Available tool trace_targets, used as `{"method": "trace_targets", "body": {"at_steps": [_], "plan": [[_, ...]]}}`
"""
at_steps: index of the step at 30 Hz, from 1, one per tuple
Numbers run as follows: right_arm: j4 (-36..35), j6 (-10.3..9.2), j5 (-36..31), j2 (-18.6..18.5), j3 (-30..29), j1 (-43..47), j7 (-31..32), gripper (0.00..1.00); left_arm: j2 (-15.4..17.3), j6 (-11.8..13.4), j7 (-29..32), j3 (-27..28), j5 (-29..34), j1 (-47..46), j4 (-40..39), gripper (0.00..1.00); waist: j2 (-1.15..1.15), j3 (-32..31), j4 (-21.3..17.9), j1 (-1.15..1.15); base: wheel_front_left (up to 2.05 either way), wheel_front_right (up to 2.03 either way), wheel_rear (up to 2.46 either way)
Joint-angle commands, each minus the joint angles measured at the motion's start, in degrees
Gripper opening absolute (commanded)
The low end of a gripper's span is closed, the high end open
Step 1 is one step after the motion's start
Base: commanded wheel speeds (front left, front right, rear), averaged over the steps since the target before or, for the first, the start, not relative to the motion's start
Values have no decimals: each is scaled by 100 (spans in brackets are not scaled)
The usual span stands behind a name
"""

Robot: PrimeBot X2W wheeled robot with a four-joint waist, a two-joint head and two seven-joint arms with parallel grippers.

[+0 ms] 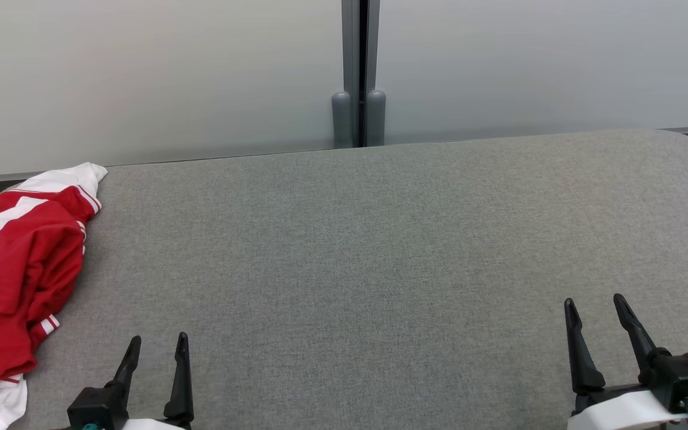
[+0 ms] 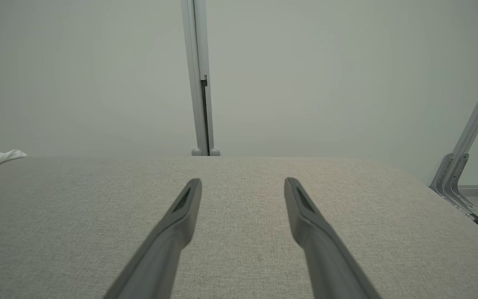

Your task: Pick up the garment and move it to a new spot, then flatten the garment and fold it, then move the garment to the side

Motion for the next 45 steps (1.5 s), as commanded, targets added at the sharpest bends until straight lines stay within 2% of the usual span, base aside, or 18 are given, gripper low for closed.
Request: {"method": "trace_targets", "body": {"at_steps": [1,10,33,38,40,45], "plan": [[-5,12,-133,-23,-21,42,-70,100,32,-8,-47,40,136,54,5,100,0,-4,19,0,0,0,0],[38,11,-366,-24,68,96,-164,100,34,55,-142,105,389,83,19,100,0,-20,60,0,0,0,0],[83,11,-165,-21,-43,100,-158,100,33,33,-136,102,296,16,45,100,0,14,33,0,0,0,0],[57,12,-149,-21,-73,176,-154,100,34,30,-130,26,263,-74,78,100,0,-26,377,0,0,0,0],[78,12,-123,-20,-32,234,-154,100,35,60,-130,-1,250,-96,85,100,0,-84,747,0,0,0,0],[91,12,-36,-20,221,129,-153,100,30,157,-129,43,157,140,94,100,0,-177,1343,0,0,0,0]]}}
